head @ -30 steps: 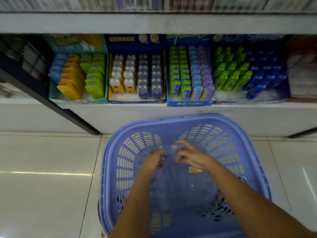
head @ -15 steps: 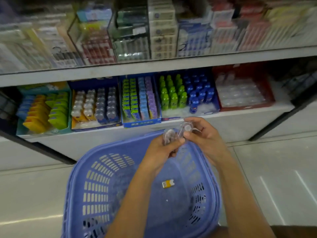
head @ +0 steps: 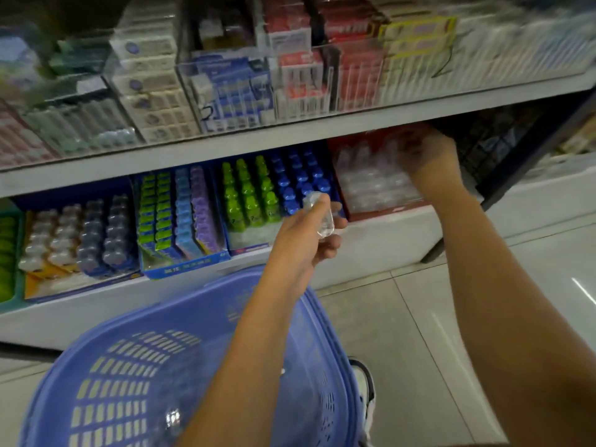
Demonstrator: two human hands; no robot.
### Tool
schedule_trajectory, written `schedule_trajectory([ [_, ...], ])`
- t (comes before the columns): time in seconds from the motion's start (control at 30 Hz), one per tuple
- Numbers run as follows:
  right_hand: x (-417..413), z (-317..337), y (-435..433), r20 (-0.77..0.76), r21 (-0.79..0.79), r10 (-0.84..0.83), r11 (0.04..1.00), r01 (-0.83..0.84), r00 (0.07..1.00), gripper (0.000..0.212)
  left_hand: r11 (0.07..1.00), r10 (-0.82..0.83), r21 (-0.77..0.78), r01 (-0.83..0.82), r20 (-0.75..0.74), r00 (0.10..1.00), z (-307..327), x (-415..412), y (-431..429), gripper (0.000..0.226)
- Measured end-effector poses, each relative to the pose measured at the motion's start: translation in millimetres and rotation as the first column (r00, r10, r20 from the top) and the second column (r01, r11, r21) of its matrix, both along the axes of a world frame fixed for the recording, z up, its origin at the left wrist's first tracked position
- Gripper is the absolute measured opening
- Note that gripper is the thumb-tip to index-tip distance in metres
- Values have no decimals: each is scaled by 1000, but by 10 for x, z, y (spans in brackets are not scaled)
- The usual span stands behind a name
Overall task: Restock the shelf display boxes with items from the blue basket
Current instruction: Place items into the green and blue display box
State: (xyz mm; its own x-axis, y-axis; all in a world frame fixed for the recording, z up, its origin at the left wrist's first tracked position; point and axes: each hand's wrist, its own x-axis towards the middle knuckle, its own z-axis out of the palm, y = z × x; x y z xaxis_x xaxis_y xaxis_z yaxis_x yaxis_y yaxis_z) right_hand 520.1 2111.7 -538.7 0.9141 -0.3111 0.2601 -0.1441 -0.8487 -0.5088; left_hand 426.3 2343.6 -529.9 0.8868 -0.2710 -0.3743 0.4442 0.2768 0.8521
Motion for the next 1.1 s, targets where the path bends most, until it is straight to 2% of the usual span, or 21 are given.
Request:
schedule_trajectory([
  [0.03, 90, 4, -37, -50, -95, -24, 995, 19, 998, 31, 1000, -7, -14, 6, -23, 1000, 0, 18, -37, 29],
  [0.07, 152, 6, -61, -59, -122, -15, 992, 8, 998, 35, 999, -10, -35, 8, -49, 999, -3, 35, -67, 31],
  [0.13, 228, 4, -88, -49, -49, 55, 997, -57, 997, 39, 995, -5, -98, -5, -105, 994, -20, 67, -106, 32],
  [0.2, 253, -10, -96, -22, -6, 119, 993, -119, 993, 33, 986, -10, -168, -15, -145, 989, -49, 96, -125, 32],
  [0.3, 276, 7, -121, -8, 54, 155, 987, -154, 988, 30, 969, -61, -247, 16, -177, 982, -101, 127, -105, 48],
  [0.4, 263, 80, -136, -63, 48, 191, 981, -188, 980, 38, 949, -111, -311, 55, -166, 980, -152, 154, -59, 50],
  [0.53, 222, 181, -96, -53, 28, 270, 963, -269, 961, 43, 923, -157, -375, 88, -158, 975, -183, 154, -35, 48],
  [0.67, 242, 178, -113, -88, 0, 283, 959, -284, 955, 38, 912, -180, -394, 113, -138, 974, -193, 124, -16, 48],
  [0.8, 285, 99, -167, -47, 102, 280, 956, -274, 959, 30, 886, -196, -447, 122, -122, 973, -184, 107, 19, 49],
  [0.9, 322, -28, -273, -101, -58, 241, 967, -248, 965, 24, 882, -206, -451, 139, -103, 973, -159, 89, 30, 49],
  [1.1, 318, 4, -248, -57, -130, 311, 940, -316, 949, 27, 901, -206, -407, 151, -94, 974, -158, 74, 35, 48],
])
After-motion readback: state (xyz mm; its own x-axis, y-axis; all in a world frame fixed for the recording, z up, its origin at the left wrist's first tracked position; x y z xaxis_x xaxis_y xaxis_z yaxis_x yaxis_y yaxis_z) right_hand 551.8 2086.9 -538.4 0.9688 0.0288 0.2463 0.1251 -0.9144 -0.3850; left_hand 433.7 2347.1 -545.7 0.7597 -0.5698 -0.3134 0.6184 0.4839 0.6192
